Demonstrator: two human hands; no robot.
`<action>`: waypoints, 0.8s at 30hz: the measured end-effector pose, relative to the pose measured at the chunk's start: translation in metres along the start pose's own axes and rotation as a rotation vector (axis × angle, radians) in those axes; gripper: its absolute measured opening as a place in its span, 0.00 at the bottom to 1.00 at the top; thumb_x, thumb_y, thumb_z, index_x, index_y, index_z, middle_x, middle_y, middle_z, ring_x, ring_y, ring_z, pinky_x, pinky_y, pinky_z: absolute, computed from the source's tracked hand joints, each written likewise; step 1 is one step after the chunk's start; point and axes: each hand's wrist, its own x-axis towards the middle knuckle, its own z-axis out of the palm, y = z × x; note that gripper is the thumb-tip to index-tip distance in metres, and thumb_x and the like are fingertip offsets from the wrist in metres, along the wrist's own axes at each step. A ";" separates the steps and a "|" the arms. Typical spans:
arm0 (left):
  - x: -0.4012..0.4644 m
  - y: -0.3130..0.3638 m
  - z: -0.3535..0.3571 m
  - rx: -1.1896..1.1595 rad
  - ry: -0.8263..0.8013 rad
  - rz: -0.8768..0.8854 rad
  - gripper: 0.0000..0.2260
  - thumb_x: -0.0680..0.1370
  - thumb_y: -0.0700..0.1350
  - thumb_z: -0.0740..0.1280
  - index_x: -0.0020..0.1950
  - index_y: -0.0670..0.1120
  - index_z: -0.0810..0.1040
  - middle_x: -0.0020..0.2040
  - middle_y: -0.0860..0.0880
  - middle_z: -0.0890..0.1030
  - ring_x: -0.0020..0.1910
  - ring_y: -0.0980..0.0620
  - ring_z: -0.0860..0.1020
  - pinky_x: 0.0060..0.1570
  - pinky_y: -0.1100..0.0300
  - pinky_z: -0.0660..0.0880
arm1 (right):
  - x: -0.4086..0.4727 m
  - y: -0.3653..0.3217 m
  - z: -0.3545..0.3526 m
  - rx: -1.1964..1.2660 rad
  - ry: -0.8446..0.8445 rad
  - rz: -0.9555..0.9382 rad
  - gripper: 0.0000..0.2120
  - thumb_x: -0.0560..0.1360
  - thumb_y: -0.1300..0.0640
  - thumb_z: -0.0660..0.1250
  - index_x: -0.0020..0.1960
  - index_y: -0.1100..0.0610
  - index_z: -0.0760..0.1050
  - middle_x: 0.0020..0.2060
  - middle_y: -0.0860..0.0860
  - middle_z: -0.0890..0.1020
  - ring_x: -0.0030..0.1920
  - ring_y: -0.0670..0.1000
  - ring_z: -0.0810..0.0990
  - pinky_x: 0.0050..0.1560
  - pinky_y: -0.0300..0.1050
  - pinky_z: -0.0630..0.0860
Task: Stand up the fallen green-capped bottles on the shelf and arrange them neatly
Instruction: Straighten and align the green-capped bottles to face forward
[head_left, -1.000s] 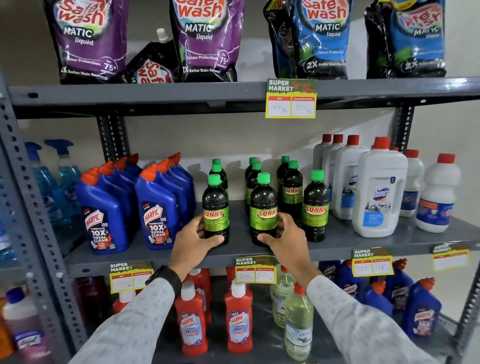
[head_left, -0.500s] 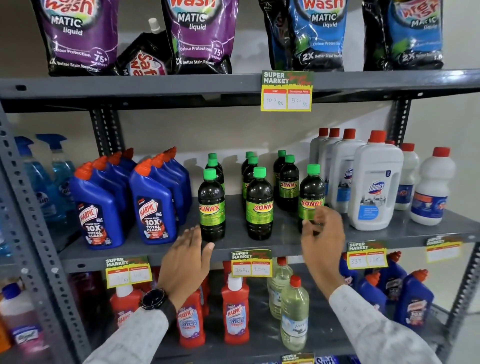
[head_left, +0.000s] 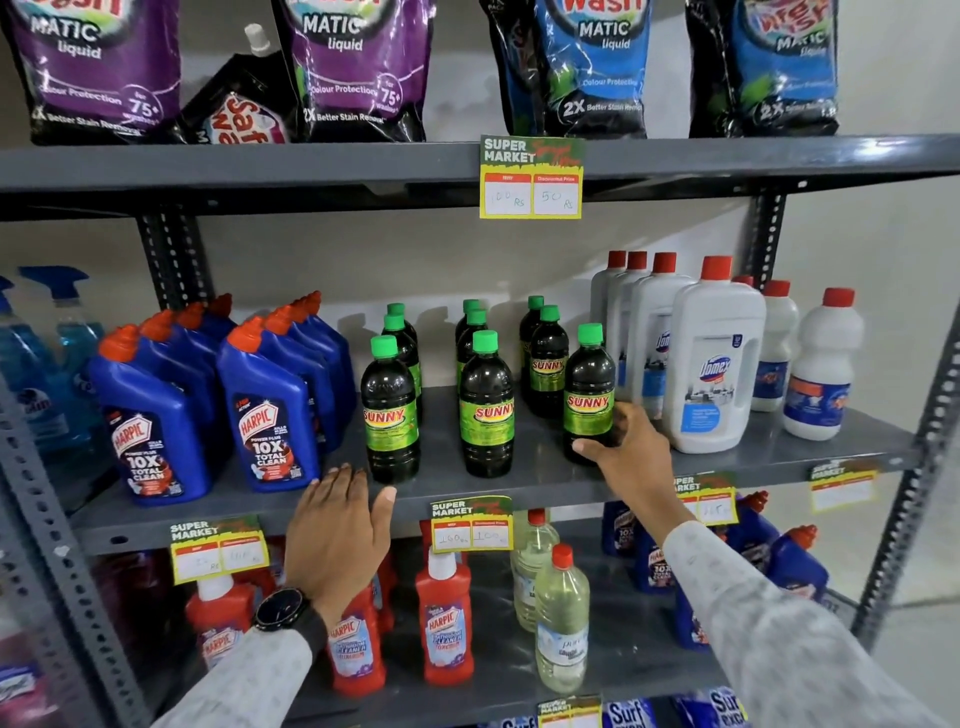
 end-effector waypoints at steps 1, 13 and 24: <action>0.000 0.001 -0.001 0.001 -0.002 -0.001 0.32 0.83 0.62 0.46 0.68 0.40 0.77 0.67 0.39 0.79 0.67 0.42 0.77 0.71 0.46 0.71 | -0.001 0.000 0.001 -0.005 0.002 0.000 0.37 0.69 0.50 0.83 0.73 0.55 0.71 0.66 0.52 0.83 0.66 0.55 0.80 0.68 0.54 0.76; 0.000 0.003 -0.002 0.023 -0.010 -0.002 0.32 0.83 0.61 0.48 0.66 0.38 0.78 0.66 0.38 0.80 0.66 0.41 0.78 0.69 0.45 0.72 | -0.010 -0.003 0.007 -0.008 0.027 -0.035 0.34 0.69 0.48 0.82 0.70 0.52 0.73 0.60 0.49 0.84 0.61 0.52 0.82 0.62 0.52 0.78; 0.000 0.004 -0.002 0.017 -0.018 -0.013 0.33 0.83 0.62 0.46 0.66 0.39 0.78 0.66 0.38 0.80 0.66 0.41 0.78 0.69 0.45 0.72 | -0.014 -0.006 0.006 0.003 0.023 -0.036 0.35 0.70 0.49 0.82 0.72 0.53 0.73 0.62 0.49 0.84 0.62 0.51 0.82 0.62 0.49 0.78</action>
